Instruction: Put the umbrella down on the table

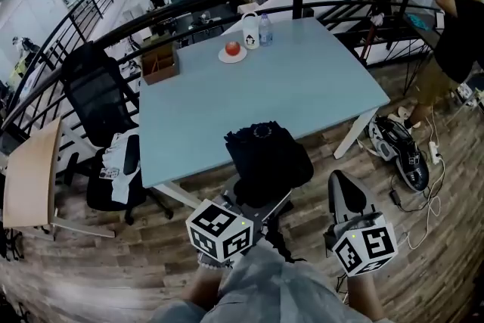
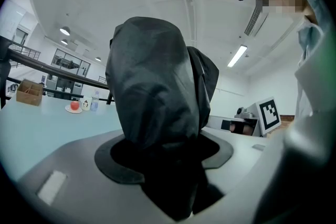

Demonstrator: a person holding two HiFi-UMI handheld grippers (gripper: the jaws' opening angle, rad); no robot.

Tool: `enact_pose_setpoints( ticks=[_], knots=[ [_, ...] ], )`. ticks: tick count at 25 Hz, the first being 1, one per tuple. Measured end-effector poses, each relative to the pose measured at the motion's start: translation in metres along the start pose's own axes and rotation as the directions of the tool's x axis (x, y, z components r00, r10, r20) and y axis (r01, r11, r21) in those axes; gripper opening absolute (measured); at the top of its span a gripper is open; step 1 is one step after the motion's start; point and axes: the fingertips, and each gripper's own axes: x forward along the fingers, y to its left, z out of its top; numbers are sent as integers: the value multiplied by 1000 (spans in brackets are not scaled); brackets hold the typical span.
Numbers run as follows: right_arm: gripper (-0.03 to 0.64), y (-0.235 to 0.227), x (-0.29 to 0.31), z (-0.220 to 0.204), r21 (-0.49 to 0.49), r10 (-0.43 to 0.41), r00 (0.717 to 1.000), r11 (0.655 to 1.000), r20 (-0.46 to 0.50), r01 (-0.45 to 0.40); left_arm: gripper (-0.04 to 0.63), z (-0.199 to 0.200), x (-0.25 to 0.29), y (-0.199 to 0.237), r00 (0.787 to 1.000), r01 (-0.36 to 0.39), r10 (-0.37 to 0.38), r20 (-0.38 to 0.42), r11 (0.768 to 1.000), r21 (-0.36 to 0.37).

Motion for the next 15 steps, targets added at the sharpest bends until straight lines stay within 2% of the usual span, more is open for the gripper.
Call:
enact_pose_setpoints(
  ticks=[9, 15],
  knots=[
    [0, -24, 55, 17, 13, 14, 1000, 1000, 17, -15, 273, 32, 39, 44, 1000, -18, 19, -7, 998, 53],
    [0, -27, 98, 21, -10, 44, 999, 999, 2, -44, 273, 44, 58, 77, 1000, -23, 23, 2, 999, 44]
  ],
)
